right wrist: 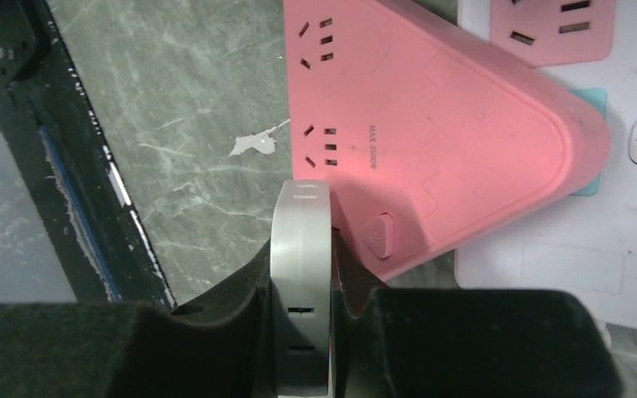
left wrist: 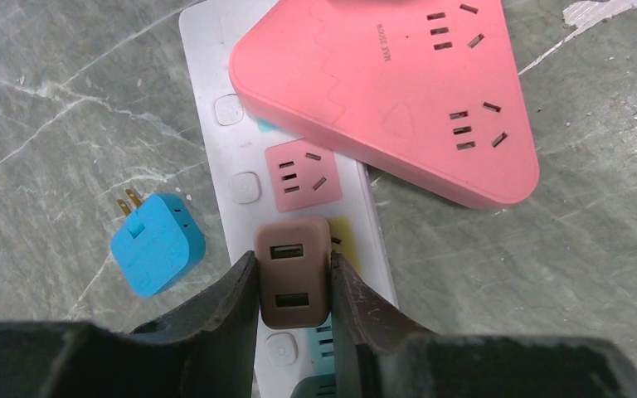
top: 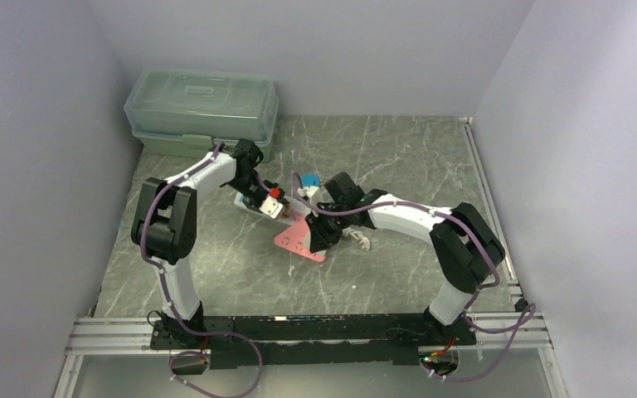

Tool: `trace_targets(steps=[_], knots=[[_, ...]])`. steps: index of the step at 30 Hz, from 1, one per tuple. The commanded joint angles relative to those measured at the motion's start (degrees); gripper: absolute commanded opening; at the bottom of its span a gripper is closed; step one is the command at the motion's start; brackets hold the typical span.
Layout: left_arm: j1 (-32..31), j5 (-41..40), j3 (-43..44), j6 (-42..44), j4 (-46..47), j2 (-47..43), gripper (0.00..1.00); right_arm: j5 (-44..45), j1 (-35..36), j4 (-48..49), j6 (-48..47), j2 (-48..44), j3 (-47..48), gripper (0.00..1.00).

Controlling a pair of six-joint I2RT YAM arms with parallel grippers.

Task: Insert the plug
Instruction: Insert the plug into the socket.

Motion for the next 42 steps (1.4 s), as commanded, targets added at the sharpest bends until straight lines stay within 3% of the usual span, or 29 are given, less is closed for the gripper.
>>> trace_targets(steps=[1, 4, 7, 18, 26, 28, 29, 30, 42], knots=[[-3.12, -6.09, -4.48, 9.81, -11.87, 5.8, 0.05, 22.37, -1.01, 8.84, -5.08, -1.59, -0.91, 0.25], [-3.03, -6.02, -4.17, 9.45, -11.54, 6.06, 0.05, 23.72, 0.21, 8.75, -4.47, -3.47, -0.98, 0.34], [-3.03, -6.09, -4.07, 9.66, -11.81, 6.22, 0.05, 24.64, 1.49, 8.57, -3.7, -4.35, -1.46, 0.51], [-2.69, -6.39, -4.21, 9.72, -11.45, 6.08, 0.05, 25.32, 2.82, 7.25, -2.41, -8.72, -4.75, 0.47], [-2.5, -6.74, -4.63, 9.13, -10.96, 5.81, 0.05, 21.83, 1.6, 7.28, 1.65, -13.1, -7.97, 0.62], [-2.5, -6.77, -4.55, 8.69, -10.65, 5.86, 0.05, 20.96, 1.5, 8.16, 3.13, -14.81, -9.19, 0.76], [-2.44, -6.94, -4.59, 8.62, -10.48, 5.78, 0.05, 20.26, 1.5, 8.86, 3.8, -15.58, -9.96, 0.95], [-2.42, -7.02, -4.64, 8.61, -10.45, 5.74, 0.05, 19.72, 1.5, 9.68, 4.47, -16.21, -10.77, 0.99], [-2.42, -7.24, -4.43, 7.8, -9.52, 5.86, 0.05, 16.21, 1.84, 15.3, 11.33, -17.8, -12.36, 1.0]])
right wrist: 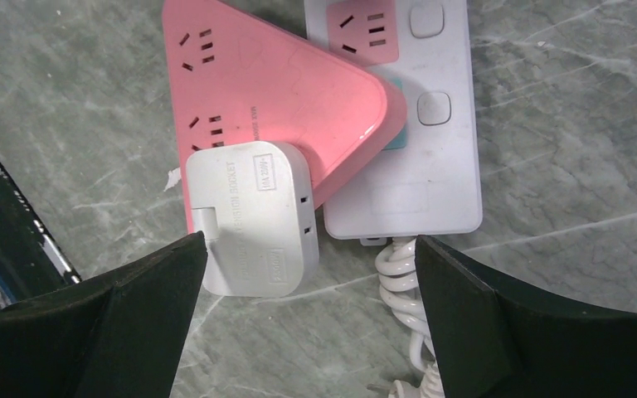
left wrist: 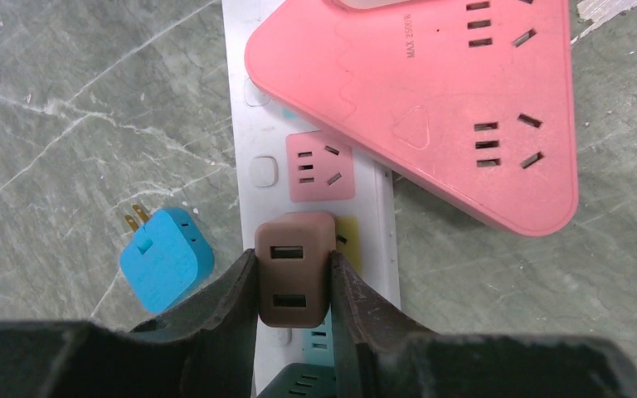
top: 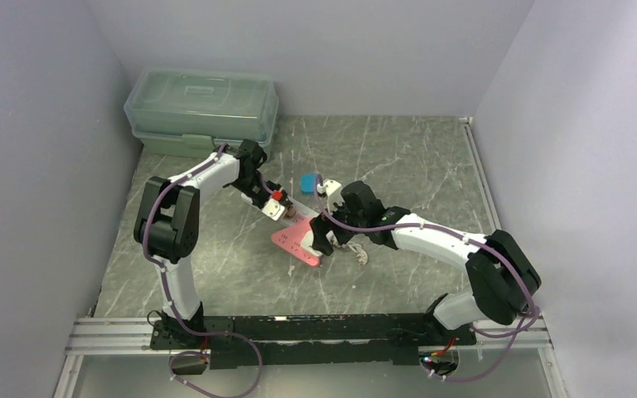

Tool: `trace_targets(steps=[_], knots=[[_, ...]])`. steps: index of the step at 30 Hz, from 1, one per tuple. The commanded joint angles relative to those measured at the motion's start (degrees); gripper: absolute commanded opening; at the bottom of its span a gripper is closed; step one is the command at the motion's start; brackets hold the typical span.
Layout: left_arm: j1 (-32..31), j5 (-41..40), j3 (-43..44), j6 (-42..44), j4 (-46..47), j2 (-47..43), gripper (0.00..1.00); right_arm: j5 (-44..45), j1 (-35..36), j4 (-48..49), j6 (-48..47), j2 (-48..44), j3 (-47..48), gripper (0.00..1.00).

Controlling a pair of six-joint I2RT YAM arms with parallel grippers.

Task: Insert the plug
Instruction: Insert the plug into the socket.

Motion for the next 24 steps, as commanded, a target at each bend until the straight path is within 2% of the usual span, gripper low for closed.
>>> trace_targets(steps=[1, 11, 24], knots=[[-1.48, -7.11, -4.62, 6.28, -10.47, 5.2, 0.05, -1.99, 0.4, 5.24, 3.62, -2.49, -0.22, 1.0], [-1.63, -7.6, -3.97, 5.75, -10.36, 5.4, 0.04, 1.19, 2.98, 4.58, 3.27, 0.56, 0.11, 0.99], [-1.63, -7.63, -3.59, 5.77, -10.8, 5.58, 0.04, 3.08, 3.22, 4.21, 2.39, 3.15, 0.16, 0.88]])
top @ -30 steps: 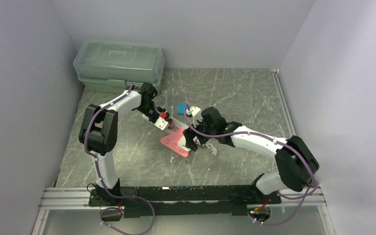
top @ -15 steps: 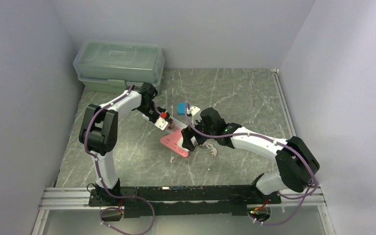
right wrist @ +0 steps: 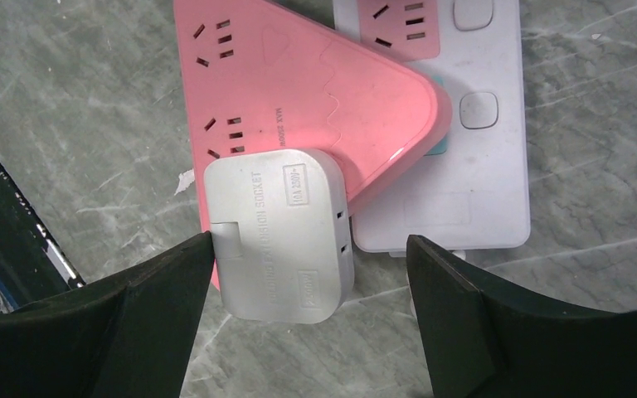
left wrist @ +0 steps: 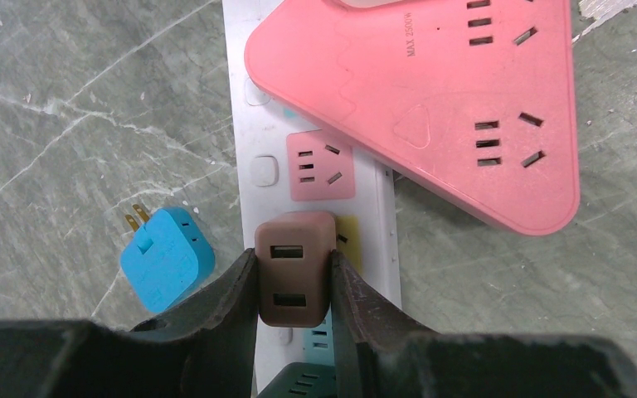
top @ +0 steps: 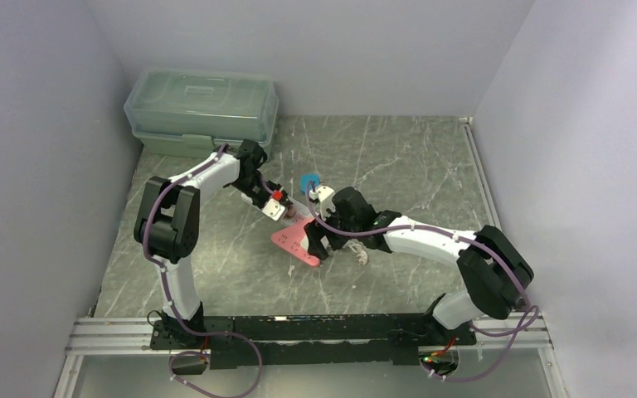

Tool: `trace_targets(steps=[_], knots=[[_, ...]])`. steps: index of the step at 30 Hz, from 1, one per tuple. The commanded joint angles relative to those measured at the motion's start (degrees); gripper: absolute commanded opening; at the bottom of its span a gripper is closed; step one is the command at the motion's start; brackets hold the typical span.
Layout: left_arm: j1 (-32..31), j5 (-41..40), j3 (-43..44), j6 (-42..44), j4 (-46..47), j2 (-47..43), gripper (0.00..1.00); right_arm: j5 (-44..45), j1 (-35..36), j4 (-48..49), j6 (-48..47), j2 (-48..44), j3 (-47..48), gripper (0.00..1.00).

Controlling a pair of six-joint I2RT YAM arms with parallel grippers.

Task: Insert the plug
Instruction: Insert the plug into the socket.

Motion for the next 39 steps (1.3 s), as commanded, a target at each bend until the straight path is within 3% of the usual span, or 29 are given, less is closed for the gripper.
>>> trace_targets(steps=[1, 17, 39], knots=[[-1.52, -7.6, -4.0, 5.82, -10.94, 5.64, 0.04, 0.3, 0.05, 1.69, -0.71, 0.76, 0.81, 0.87], [-1.52, -8.33, -4.48, 6.46, -10.98, 5.52, 0.04, -5.11, -1.39, 2.11, 0.35, -2.72, 1.46, 0.87], [-1.52, -8.39, -3.68, 6.5, -11.64, 5.98, 0.03, -1.17, -1.6, 1.11, -0.79, 1.94, 0.94, 0.8]])
